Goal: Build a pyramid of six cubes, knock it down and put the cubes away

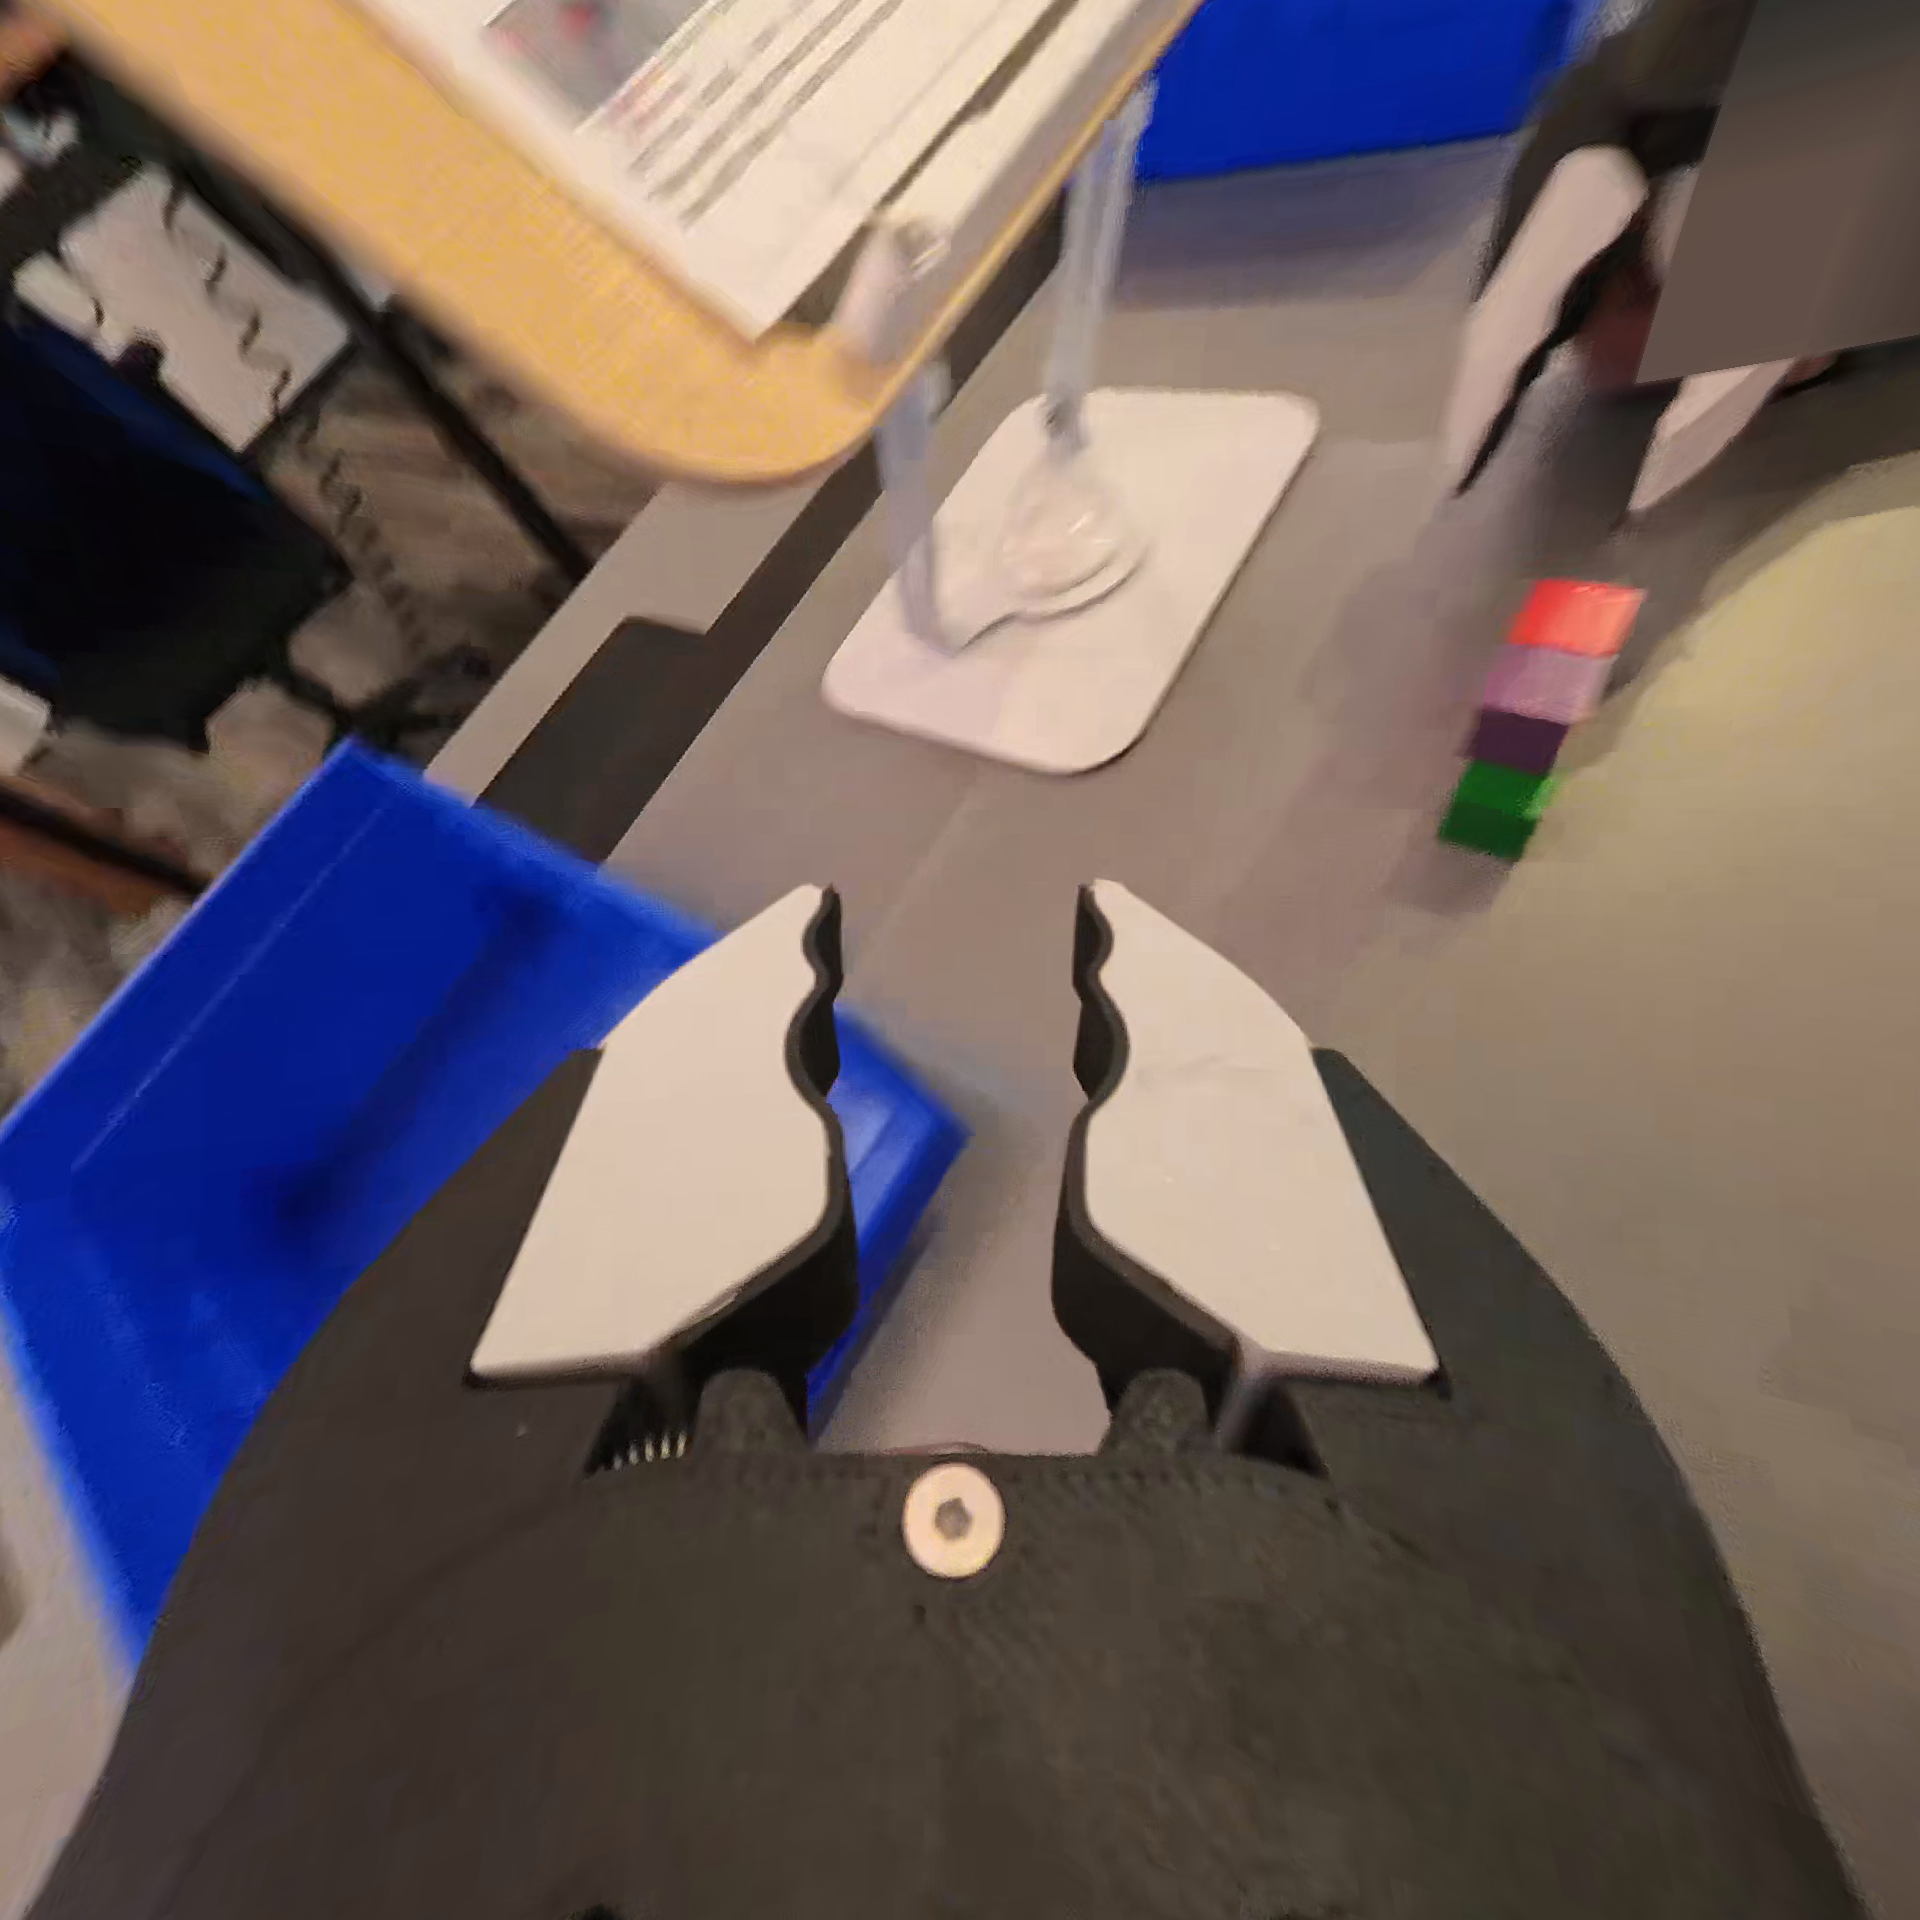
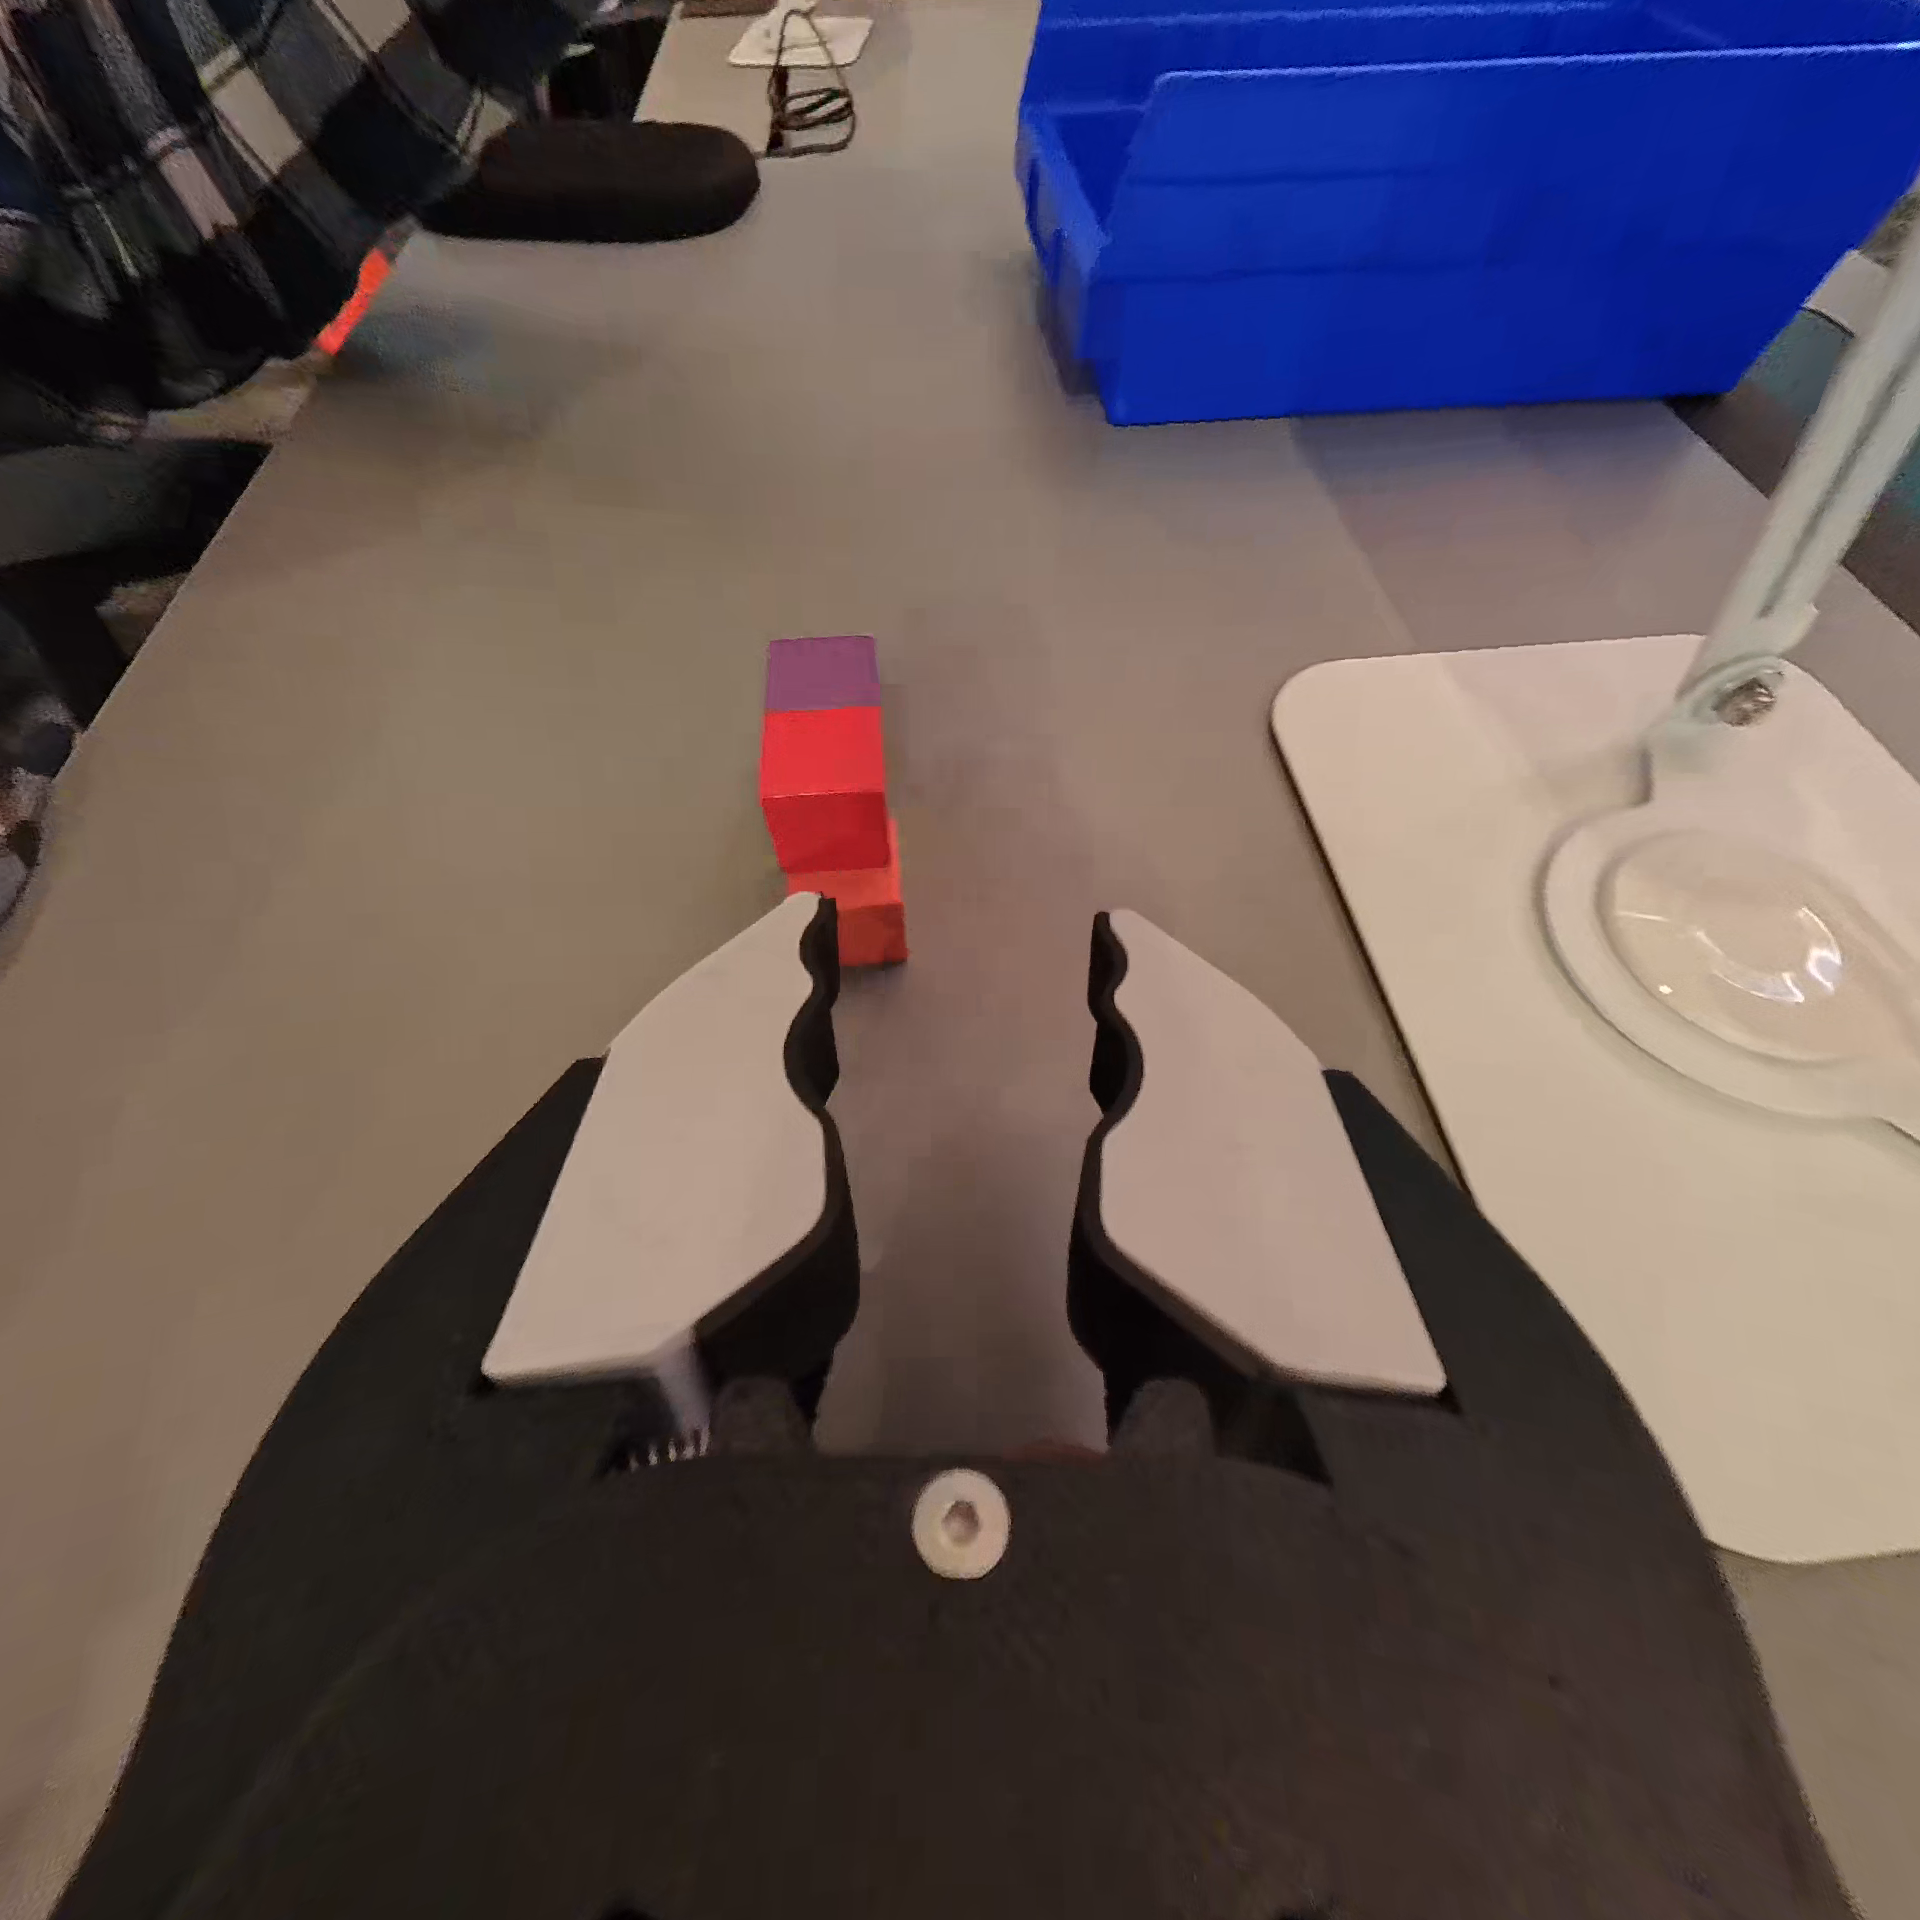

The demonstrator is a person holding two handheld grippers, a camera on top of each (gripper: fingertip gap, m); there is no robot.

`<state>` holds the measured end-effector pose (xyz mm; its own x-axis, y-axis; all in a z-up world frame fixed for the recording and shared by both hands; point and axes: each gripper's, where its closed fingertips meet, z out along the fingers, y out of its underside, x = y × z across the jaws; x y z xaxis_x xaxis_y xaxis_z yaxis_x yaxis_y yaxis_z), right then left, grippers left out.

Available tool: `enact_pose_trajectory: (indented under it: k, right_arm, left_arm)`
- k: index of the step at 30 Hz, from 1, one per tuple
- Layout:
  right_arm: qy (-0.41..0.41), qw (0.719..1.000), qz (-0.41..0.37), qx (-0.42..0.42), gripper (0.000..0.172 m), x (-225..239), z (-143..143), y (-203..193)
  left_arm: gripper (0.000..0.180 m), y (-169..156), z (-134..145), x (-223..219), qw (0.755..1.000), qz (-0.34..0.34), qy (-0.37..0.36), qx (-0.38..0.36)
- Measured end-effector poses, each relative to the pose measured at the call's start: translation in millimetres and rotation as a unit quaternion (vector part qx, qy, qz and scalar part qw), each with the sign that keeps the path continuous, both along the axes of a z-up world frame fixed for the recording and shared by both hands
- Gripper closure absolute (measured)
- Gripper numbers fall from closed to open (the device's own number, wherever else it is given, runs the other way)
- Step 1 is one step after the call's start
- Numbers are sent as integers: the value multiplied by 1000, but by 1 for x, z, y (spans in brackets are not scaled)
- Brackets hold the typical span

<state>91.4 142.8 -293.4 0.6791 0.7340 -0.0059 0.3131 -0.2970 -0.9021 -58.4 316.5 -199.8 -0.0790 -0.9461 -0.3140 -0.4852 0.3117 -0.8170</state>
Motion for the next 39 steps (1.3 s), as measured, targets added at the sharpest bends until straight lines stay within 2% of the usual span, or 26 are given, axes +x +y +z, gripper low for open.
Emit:
enact_pose_trajectory:
  k: [2,5,6,8,9,13,17,19,22,24,27,29,32,34,36,39]
  right_arm:
    - [7,1000,-10,-4,125,5,1,2]
    - [1,1000,-16,-2,127,6,-1,3]
    - [-2,1000,-17,-3,127,6,-1,3]
    - [-7,1000,-17,-6,127,6,-3,4]
    - [-8,1000,-17,-7,126,6,-4,4]
    - [-5,1000,-15,-7,126,6,-3,4]
    - [-3,1000,-12,-7,126,5,-3,3]
    - [-4,1000,-11,-7,126,5,-3,3]
    - [-5,1000,-10,-6,126,4,-3,3]
    - [-4,1000,-12,-1,126,5,-2,3]
    - [12,1000,-23,14,126,6,6,5]
    - [21,999,-32,38,126,4,19,7]
    - [33,995,-45,82,124,-7,48,11]
    - [41,992,-44,107,125,-21,64,12]
    - [52,990,-36,124,123,-39,77,12]
    - [74,987,-17,140,120,-61,89,9]
  left_arm:
    - [141,45,-2,-10,998,55,32,9]
    - [139,92,-39,-17,982,108,149,-35]
    - [138,97,-53,-18,977,92,188,-38]
    - [141,118,-71,-20,967,73,246,8]
    - [142,121,-80,-21,961,41,271,23]
    - [140,135,-106,-23,937,-12,345,44]
    - [139,137,-131,-30,914,-44,403,31]
    - [147,135,-140,-31,908,-52,414,14]
    - [151,136,-141,-22,923,-51,382,1]
    - [151,143,-132,-20,934,-29,355,19]
    - [152,141,-94,-21,963,11,270,15]
    - [152,127,-61,-26,979,20,202,10]
    - [152,81,-13,-24,997,11,74,-9]
    - [152,39,9,-15,999,-5,-14,-43]
    - [152,-9,19,-4,994,-35,-75,-64]
    - [152,-84,12,20,982,-93,-116,-119]
